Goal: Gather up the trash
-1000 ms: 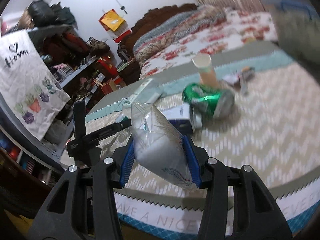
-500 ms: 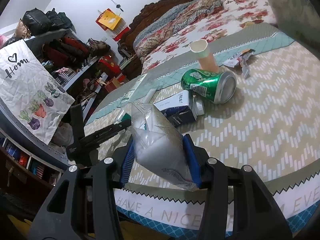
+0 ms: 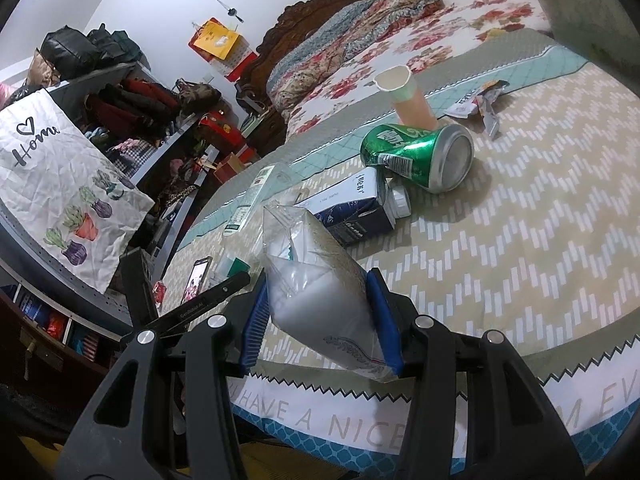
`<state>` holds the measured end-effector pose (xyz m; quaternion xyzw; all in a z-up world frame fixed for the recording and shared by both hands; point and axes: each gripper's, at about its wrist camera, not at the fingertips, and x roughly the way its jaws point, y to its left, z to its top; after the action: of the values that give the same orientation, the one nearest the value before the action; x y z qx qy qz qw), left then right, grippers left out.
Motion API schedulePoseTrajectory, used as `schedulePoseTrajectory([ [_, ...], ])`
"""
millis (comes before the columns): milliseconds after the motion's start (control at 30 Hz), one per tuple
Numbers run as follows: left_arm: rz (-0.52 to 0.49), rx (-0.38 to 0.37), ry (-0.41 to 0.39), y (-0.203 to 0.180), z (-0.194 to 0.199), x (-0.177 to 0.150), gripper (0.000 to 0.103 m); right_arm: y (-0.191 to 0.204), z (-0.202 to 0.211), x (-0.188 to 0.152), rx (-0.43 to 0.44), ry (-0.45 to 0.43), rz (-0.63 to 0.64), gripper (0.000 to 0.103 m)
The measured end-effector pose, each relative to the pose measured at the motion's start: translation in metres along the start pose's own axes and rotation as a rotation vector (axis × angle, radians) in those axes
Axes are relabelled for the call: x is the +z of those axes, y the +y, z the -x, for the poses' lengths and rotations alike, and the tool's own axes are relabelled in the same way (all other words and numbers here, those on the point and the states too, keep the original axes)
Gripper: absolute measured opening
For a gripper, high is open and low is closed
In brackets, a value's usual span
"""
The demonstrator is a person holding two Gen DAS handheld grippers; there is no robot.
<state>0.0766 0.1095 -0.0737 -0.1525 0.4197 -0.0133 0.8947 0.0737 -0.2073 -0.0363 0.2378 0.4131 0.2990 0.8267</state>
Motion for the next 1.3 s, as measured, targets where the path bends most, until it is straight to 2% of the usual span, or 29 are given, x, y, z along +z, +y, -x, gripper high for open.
schedulePoseTrajectory([
  [133, -0.004, 0.002, -0.011, -0.005, 0.001, 0.002, 0.062, -0.001, 0.003, -0.002, -0.003, -0.006, -0.005, 0.050],
  [233, -0.001, 0.001, -0.018, -0.009, 0.002, 0.005, 0.066, -0.003, 0.003, -0.002, -0.002, -0.004, -0.014, 0.050],
  [300, 0.004, 0.002, -0.021, -0.010, 0.001, 0.008, 0.074, -0.005, 0.002, -0.002, 0.000, 0.001, -0.018, 0.050],
  [467, 0.012, 0.002, -0.032, -0.013, -0.001, 0.016, 0.083, -0.004, 0.000, -0.003, 0.000, 0.005, -0.016, 0.050],
  [567, 0.014, 0.002, -0.026, -0.014, -0.007, 0.018, 0.084, -0.004, 0.000, -0.003, 0.001, 0.005, -0.018, 0.050],
  [633, 0.018, 0.004, -0.020, -0.016, -0.010, 0.019, 0.082, -0.005, 0.000, -0.003, 0.001, 0.006, -0.018, 0.050],
  [667, 0.017, -0.001, -0.016, -0.016, -0.012, 0.019, 0.074, -0.004, 0.000, -0.003, 0.002, 0.006, -0.019, 0.050],
  [700, 0.014, -0.005, -0.007, -0.016, -0.014, 0.019, 0.056, -0.004, -0.001, -0.004, 0.002, 0.006, -0.019, 0.050],
  [767, 0.011, -0.019, 0.017, -0.014, -0.019, 0.017, 0.038, -0.004, -0.001, -0.004, 0.004, 0.006, -0.023, 0.050],
  [1000, 0.013, -0.036, 0.021, -0.010, -0.014, 0.009, 0.038, -0.006, -0.001, -0.005, 0.016, 0.000, -0.032, 0.050],
  [1167, 0.017, -0.039, 0.022, -0.007, -0.007, 0.004, 0.038, -0.008, 0.003, -0.004, 0.105, -0.025, -0.054, 0.050],
  [1200, 0.018, -0.035, 0.018, -0.007, -0.005, 0.003, 0.042, -0.008, 0.003, -0.004, 0.121, -0.021, -0.062, 0.050],
  [1233, 0.022, -0.024, 0.014, -0.006, -0.003, 0.003, 0.050, -0.008, 0.001, -0.005, 0.121, -0.015, -0.066, 0.050],
  [1267, 0.033, -0.009, 0.003, -0.005, 0.000, 0.003, 0.073, -0.009, 0.000, -0.005, 0.114, -0.010, -0.067, 0.050],
  [1300, 0.043, -0.001, -0.012, -0.004, 0.003, 0.003, 0.081, -0.010, -0.003, -0.006, 0.102, -0.001, -0.071, 0.050],
])
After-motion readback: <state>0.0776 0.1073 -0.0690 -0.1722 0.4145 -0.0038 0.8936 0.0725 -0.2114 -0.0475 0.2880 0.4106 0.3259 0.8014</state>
